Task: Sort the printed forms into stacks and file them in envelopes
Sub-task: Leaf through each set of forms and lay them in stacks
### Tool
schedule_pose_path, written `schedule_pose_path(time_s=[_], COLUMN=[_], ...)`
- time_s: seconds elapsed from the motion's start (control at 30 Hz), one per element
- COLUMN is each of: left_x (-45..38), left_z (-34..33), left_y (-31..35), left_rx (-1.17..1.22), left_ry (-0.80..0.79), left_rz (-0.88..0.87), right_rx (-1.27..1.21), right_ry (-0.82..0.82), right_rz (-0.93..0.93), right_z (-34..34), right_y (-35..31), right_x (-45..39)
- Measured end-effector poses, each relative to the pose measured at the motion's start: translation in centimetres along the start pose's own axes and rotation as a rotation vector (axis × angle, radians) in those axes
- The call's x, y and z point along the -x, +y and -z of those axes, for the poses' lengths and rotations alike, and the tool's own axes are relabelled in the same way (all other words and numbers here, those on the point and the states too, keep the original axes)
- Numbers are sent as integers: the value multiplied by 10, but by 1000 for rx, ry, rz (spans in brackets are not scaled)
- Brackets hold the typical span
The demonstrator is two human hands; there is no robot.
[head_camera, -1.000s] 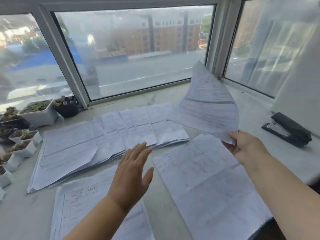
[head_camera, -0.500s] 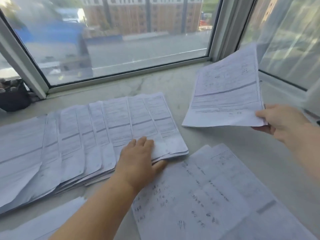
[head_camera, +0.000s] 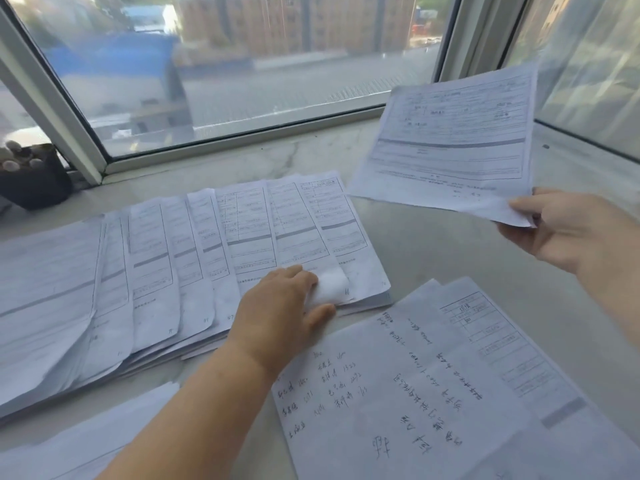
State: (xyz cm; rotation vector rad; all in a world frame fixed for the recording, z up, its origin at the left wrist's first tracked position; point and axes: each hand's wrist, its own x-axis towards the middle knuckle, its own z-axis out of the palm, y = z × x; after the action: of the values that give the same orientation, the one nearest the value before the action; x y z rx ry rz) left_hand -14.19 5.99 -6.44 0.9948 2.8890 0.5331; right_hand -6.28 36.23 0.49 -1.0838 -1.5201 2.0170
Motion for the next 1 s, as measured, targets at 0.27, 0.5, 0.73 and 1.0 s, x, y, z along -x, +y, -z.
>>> schedule_pose_path(time_s=[0.27,0.5,0.73,1.0], left_x=[3,10,14,19], left_z=[9,4,-15,0], left_y=[-17,-26,-13,-31], left_rx=[166,279,-84,64], left_ry=[-9,110,105,125], left_rz=[25,89,84,378], right_rx=[-260,-137,-102,-114], right_ry=[-295,-329,-342,-172], right_rz=[-268,-405,-293,-38], right_z=[-95,-128,-138,-104], right_y=[27,56,62,36], right_x=[41,38,42,53])
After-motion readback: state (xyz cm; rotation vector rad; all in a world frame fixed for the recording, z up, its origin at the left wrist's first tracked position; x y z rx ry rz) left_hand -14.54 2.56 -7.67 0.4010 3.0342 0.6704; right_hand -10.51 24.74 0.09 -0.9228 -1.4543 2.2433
